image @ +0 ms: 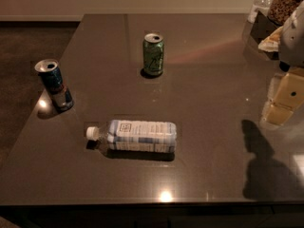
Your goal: Move blue plastic bottle near redbull can
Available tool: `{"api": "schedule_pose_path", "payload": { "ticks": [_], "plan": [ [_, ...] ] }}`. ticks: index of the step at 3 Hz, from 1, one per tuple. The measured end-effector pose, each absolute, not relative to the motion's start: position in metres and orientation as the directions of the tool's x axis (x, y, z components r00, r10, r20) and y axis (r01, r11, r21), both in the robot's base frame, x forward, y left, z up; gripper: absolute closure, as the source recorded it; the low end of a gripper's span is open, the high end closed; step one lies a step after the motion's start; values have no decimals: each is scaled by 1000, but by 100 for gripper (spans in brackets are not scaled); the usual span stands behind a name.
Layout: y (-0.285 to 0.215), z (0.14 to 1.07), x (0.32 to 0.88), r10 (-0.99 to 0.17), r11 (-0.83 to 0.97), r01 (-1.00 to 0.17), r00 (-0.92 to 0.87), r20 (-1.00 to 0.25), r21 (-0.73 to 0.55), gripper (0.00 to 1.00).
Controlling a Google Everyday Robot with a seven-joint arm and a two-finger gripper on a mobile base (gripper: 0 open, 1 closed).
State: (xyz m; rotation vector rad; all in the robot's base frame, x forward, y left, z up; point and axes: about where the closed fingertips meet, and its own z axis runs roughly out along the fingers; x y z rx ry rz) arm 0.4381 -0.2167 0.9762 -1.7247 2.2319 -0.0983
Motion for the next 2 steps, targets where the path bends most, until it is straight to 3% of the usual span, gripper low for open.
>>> {"api": "schedule_pose_path", "payload": {
  "ticks": [2],
  "plan": [
    [-193, 975, 449, -957, 244, -942, -196, -215, -228, 0]
  ]
}}
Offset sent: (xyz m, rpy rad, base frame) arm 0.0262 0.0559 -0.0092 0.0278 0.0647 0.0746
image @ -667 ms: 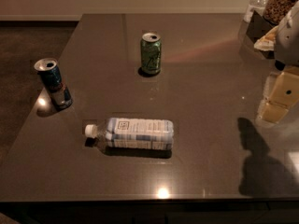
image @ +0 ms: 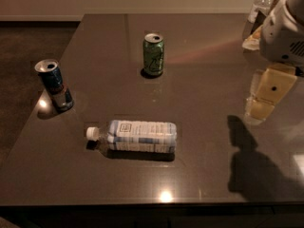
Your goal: Move blue plastic bottle near redbull can
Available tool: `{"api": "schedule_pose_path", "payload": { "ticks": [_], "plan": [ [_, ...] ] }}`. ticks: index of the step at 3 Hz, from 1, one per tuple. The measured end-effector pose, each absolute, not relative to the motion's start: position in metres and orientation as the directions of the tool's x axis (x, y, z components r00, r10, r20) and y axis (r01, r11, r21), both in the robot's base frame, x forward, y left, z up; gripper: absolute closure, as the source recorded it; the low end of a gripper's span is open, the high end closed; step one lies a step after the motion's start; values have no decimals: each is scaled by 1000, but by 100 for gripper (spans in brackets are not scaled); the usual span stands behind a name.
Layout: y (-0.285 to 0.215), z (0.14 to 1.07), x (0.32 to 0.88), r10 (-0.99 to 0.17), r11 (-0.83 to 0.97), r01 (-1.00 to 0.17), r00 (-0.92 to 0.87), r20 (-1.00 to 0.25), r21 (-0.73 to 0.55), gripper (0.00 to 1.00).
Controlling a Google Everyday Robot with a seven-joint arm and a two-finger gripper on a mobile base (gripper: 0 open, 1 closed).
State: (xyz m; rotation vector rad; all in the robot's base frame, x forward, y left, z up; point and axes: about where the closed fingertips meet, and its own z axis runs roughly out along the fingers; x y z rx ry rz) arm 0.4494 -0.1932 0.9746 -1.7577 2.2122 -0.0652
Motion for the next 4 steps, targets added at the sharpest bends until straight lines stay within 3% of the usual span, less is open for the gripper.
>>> {"api": "schedule_pose_path", "payload": {
  "ticks": [2, 4],
  "plan": [
    [-124, 950, 467, -956, 205, -968, -166, -243, -147, 0],
    [-73, 922, 450, -952, 201, -973, -167, -258, -115, 0]
  ]
}}
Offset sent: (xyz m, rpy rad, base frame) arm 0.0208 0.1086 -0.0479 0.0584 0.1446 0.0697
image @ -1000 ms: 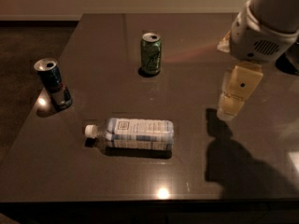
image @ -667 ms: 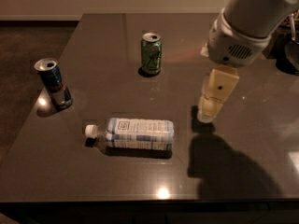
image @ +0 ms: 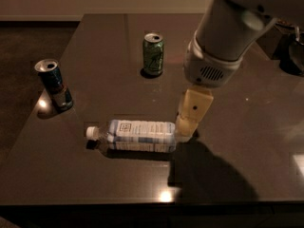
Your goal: Move blue plastic bottle near redbull can
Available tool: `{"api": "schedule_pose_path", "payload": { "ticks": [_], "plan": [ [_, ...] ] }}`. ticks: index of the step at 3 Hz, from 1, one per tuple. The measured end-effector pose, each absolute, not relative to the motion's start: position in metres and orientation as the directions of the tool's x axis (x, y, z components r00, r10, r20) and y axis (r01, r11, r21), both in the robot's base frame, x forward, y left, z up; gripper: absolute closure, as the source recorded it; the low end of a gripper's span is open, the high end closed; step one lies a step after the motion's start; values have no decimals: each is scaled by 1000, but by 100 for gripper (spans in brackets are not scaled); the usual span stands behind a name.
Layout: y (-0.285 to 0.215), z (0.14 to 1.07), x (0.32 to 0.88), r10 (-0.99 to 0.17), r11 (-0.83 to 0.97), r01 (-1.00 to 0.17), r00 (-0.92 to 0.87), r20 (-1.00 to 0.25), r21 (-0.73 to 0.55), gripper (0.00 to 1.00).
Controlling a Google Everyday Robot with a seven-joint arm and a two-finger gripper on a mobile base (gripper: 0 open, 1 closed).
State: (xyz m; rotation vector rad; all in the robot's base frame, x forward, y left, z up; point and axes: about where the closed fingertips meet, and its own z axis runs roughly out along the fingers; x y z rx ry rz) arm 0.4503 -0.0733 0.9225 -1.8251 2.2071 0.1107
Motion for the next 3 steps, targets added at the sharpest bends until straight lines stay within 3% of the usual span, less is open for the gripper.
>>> {"api": "schedule_pose_path", "payload": {
  "ticks": [3],
  "plan": [
    [-16, 872, 421, -973, 105, -993, -92, -214, -50, 0]
  ]
}}
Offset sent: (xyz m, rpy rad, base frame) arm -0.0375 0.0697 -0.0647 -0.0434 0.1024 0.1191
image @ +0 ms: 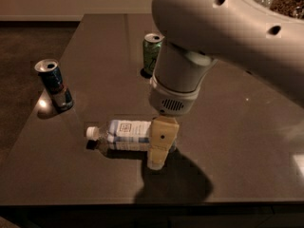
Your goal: Move blue plastic bottle near redbull can
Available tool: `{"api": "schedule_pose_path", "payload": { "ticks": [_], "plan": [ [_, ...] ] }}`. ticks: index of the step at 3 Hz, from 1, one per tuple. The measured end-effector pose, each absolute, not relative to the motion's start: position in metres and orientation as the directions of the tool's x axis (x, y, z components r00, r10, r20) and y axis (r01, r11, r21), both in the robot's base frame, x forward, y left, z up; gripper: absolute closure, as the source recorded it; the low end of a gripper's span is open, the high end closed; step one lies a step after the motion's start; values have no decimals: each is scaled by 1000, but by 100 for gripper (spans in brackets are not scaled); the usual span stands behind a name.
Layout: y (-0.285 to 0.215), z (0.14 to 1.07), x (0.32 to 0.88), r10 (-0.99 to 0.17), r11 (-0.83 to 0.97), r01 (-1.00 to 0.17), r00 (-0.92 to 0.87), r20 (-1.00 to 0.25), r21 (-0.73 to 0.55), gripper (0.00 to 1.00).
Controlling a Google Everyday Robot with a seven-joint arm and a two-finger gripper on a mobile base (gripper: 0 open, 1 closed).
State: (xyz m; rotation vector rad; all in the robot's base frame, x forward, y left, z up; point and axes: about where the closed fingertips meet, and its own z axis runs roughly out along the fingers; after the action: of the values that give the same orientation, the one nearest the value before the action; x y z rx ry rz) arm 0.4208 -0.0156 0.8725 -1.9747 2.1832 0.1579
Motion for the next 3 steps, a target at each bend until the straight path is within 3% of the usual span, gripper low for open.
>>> {"api": "schedule_pose_path", "payload": {
  "ticks": [1, 2, 3],
  "plan": [
    [-6, 866, 417, -976, 90, -995, -78, -203, -48, 0],
    [3, 862, 413, -980, 70, -997, -61, -189, -44, 21],
    [10, 862, 413, -982, 51, -998, -42, -183, -45, 52]
  ]
}}
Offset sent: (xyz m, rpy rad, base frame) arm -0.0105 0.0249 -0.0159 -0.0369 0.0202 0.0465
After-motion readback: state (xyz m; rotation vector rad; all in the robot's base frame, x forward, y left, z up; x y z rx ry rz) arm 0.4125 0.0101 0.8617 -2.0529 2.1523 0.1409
